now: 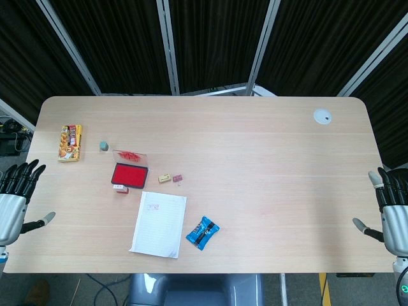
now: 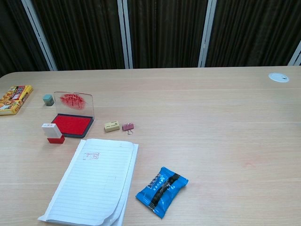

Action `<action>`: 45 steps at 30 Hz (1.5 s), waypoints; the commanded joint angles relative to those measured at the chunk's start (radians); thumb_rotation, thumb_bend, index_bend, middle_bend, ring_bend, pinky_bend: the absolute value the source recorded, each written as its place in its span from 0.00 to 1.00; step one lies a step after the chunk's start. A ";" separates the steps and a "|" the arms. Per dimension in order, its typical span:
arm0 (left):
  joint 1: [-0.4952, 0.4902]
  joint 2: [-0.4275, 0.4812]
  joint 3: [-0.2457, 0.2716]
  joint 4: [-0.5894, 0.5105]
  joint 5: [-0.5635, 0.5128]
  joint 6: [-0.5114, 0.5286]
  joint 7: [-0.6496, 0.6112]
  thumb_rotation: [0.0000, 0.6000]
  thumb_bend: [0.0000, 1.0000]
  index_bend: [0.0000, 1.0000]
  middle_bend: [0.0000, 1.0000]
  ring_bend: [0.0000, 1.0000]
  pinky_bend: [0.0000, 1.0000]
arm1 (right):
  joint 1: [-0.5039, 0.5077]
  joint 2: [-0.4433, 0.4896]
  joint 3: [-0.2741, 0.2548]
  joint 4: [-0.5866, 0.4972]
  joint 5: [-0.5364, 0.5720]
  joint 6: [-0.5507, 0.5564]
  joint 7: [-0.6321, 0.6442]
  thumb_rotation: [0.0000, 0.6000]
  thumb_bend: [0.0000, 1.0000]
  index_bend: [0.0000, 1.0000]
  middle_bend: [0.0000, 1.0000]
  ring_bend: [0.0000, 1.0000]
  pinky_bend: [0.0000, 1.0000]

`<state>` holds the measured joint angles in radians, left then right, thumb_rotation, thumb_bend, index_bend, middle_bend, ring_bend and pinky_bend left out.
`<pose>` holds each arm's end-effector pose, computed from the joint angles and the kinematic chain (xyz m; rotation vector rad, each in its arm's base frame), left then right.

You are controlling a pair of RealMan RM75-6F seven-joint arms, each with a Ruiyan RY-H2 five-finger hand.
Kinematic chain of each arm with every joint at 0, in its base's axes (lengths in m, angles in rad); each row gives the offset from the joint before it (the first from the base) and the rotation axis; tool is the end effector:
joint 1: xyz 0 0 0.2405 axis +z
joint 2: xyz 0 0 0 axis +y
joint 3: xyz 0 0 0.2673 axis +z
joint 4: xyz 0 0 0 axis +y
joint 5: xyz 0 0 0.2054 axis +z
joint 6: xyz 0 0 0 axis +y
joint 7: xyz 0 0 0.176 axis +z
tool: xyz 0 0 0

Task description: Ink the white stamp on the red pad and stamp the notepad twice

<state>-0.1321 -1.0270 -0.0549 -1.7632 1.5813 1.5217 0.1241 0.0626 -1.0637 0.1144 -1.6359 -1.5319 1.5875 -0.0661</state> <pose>-0.2683 0.2243 0.1857 -1.4795 -0.7525 -0.9672 -0.3031 -0.2172 0.2089 1.3340 -0.7053 0.9387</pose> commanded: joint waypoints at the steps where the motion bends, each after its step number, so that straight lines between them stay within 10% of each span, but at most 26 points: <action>1: 0.000 0.000 -0.001 0.000 -0.002 -0.001 0.001 1.00 0.00 0.00 0.00 0.00 0.00 | 0.000 0.000 0.000 0.000 0.000 0.000 0.001 1.00 0.00 0.00 0.00 0.00 0.00; 7: -0.008 -0.008 -0.001 0.012 -0.017 -0.024 0.012 1.00 0.00 0.00 0.00 0.07 0.15 | 0.000 0.000 -0.001 0.001 0.006 -0.006 0.000 1.00 0.00 0.00 0.00 0.00 0.00; 11: -0.050 -0.054 -0.020 0.056 -0.042 -0.081 0.005 1.00 0.00 0.00 0.00 0.56 0.61 | 0.003 -0.002 0.002 -0.003 0.007 -0.008 -0.010 1.00 0.00 0.00 0.00 0.00 0.00; 15: -0.125 -0.133 -0.056 0.119 -0.105 -0.186 0.039 1.00 0.00 0.00 0.00 0.75 0.75 | 0.010 -0.008 0.006 -0.005 0.020 -0.020 -0.029 1.00 0.00 0.00 0.00 0.00 0.00; 28: -0.337 -0.370 -0.110 0.324 -0.317 -0.506 0.162 1.00 0.02 0.26 0.21 0.87 0.87 | 0.032 -0.046 0.021 0.047 0.096 -0.081 -0.074 1.00 0.00 0.00 0.00 0.00 0.00; 45: -0.388 -0.510 -0.083 0.488 -0.348 -0.535 0.170 1.00 0.19 0.35 0.37 0.87 0.87 | 0.023 -0.046 0.029 0.088 0.143 -0.091 -0.057 1.00 0.00 0.00 0.00 0.00 0.00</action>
<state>-0.5183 -1.5339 -0.1389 -1.2777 1.2363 0.9853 0.2930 0.0860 -1.1102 0.1433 -1.5478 -1.3892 1.4964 -0.1235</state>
